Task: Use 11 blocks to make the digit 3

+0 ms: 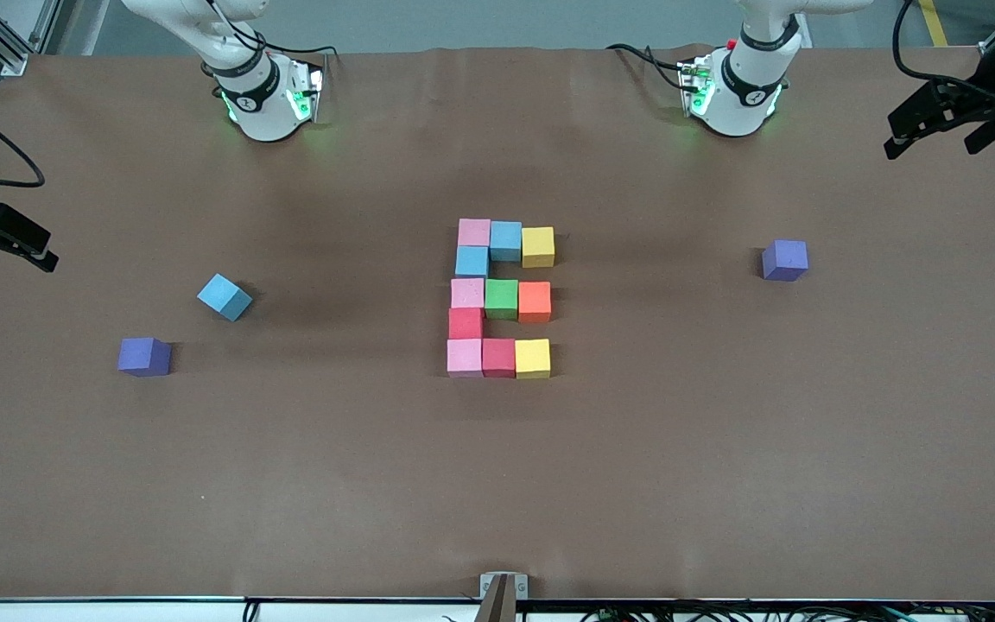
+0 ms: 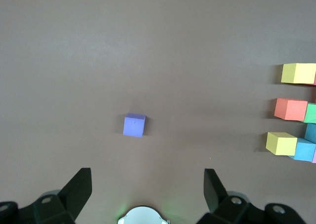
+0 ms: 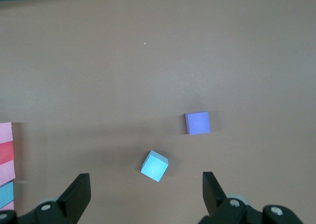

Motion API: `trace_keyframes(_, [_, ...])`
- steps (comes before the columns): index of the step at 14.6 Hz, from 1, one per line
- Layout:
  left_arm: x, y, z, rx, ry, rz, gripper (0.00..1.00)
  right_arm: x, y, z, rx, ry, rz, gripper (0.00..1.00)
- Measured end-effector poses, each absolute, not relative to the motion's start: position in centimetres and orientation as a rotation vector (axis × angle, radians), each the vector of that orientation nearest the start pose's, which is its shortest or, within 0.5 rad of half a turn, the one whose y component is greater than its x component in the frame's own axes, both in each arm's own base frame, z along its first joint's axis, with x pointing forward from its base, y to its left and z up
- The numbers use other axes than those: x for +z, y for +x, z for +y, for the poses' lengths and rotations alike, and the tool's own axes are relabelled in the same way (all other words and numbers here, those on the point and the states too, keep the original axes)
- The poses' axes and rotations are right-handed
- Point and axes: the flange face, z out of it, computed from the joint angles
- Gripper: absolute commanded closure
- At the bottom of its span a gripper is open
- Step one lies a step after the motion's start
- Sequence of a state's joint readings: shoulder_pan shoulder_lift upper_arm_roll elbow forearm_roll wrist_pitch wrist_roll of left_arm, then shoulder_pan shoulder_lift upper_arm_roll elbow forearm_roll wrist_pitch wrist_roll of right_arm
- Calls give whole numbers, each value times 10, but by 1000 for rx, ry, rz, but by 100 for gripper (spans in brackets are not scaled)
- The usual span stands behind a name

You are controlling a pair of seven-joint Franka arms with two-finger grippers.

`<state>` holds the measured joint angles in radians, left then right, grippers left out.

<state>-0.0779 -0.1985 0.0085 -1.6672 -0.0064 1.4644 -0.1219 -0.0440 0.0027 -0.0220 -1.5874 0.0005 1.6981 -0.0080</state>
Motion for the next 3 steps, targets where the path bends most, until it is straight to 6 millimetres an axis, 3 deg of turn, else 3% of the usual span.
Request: trace_keyframes(3, [672, 485, -34, 9, -3149, -55, 0, 627, 567, -37, -170, -3139, 91, 0])
